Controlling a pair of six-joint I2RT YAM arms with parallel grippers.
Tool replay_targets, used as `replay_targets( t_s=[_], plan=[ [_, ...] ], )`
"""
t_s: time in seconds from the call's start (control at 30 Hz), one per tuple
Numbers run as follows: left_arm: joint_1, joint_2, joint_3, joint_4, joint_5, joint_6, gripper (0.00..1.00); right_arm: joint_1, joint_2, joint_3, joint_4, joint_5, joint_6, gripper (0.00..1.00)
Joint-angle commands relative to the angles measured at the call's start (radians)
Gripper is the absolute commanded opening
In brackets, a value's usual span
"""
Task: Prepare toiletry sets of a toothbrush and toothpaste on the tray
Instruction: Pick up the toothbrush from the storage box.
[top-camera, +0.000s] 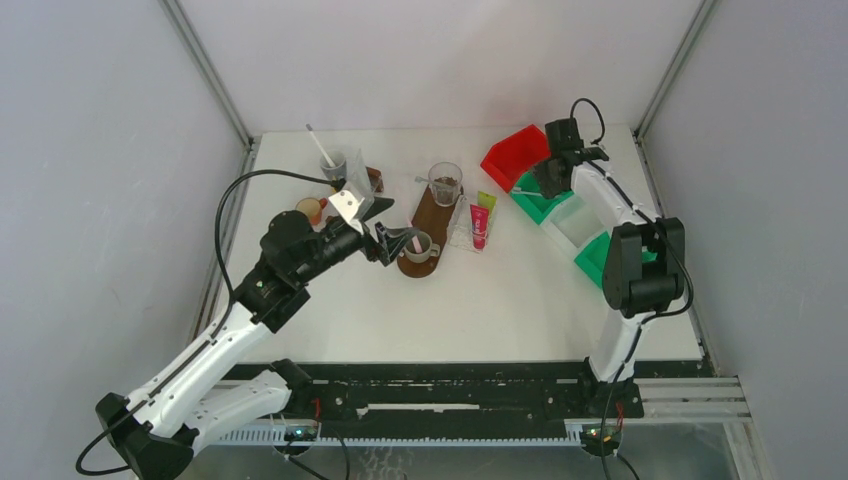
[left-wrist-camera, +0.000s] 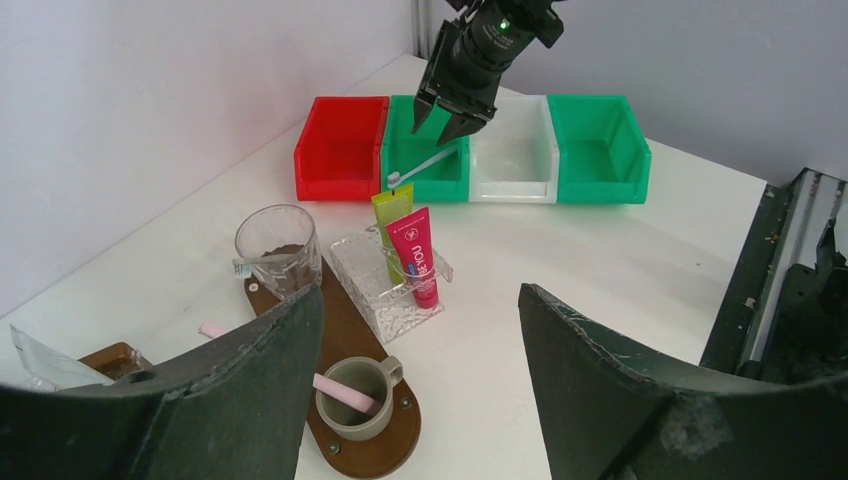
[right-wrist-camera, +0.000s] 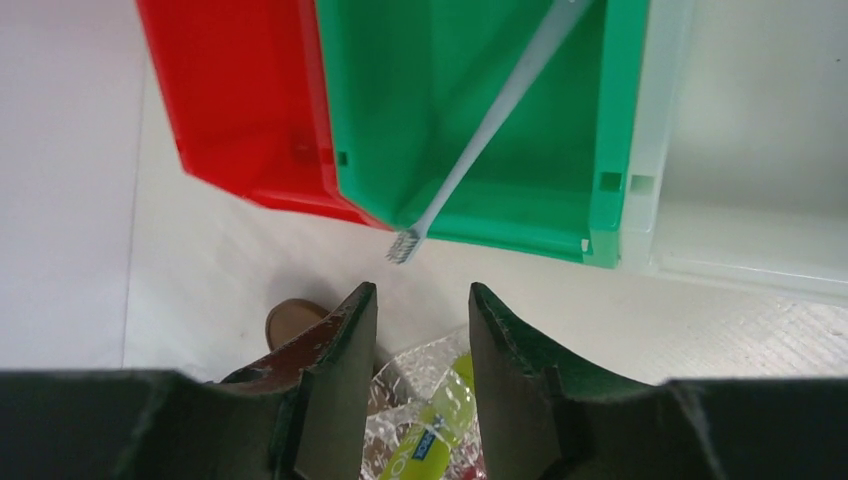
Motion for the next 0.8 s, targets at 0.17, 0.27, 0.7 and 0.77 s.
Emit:
replay_targets(
  t_s=[0.17, 0.27, 0.7, 0.77],
  plan=[
    [-0.009, -0.003, 0.005, 0.077, -0.019, 0.035, 0.76, -0.020, 0.074, 0.053, -0.006, 0.027, 0.095, 0.38],
    [-0.009, -0.003, -0.002, 0.084, -0.020, 0.038, 0.76, -0.020, 0.098, 0.056, 0.005, 0.023, 0.109, 0.39],
    [-0.011, -0.009, -0.023, 0.097, -0.029, 0.050, 0.78, -0.038, 0.166, 0.074, 0.029, 0.011, 0.171, 0.43],
    [-0.012, -0.010, -0.024, 0.098, -0.029, 0.050, 0.78, -0.038, 0.175, 0.079, 0.030, 0.009, 0.181, 0.44]
  ],
)
